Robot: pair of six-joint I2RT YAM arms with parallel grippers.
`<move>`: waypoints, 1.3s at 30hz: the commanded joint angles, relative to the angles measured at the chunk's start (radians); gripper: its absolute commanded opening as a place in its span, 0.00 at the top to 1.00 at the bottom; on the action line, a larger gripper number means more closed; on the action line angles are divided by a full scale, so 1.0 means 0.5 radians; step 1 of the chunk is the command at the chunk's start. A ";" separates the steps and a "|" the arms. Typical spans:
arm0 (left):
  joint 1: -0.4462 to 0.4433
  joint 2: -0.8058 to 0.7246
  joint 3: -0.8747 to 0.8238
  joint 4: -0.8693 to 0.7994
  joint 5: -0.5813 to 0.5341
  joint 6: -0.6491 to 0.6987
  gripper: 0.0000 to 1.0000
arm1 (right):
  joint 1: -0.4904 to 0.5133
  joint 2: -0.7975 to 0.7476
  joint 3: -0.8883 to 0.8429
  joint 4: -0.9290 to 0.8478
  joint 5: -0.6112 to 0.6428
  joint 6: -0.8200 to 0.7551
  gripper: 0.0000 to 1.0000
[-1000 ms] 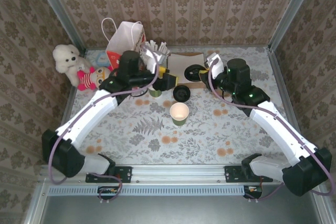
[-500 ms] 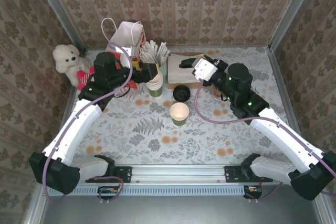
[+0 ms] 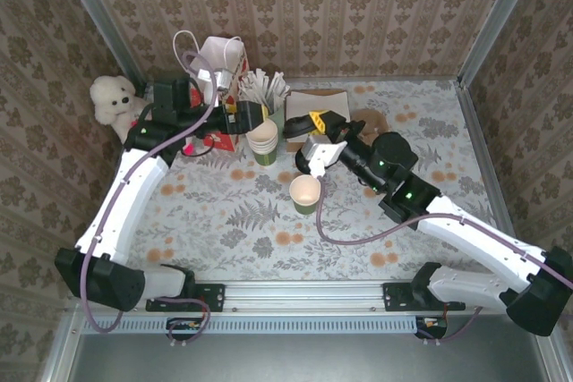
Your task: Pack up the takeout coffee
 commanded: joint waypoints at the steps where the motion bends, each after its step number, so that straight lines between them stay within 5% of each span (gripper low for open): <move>1: 0.018 0.063 0.198 -0.316 0.382 0.210 0.00 | 0.065 0.058 -0.072 0.392 -0.051 -0.313 0.90; 9: 0.041 0.214 0.494 -0.674 0.760 0.513 0.10 | 0.240 0.235 -0.198 0.797 -0.258 -0.944 0.91; 17: -0.068 0.271 0.738 -1.355 0.353 1.107 0.24 | 0.238 0.219 -0.240 0.763 -0.477 -1.182 0.91; 25: -0.089 0.329 0.768 -1.534 0.355 1.304 0.43 | 0.243 0.249 -0.211 0.766 -0.550 -1.355 0.94; 39: -0.078 0.286 0.640 -1.414 0.527 1.289 0.53 | 0.240 0.246 -0.196 0.775 -0.540 -1.394 0.94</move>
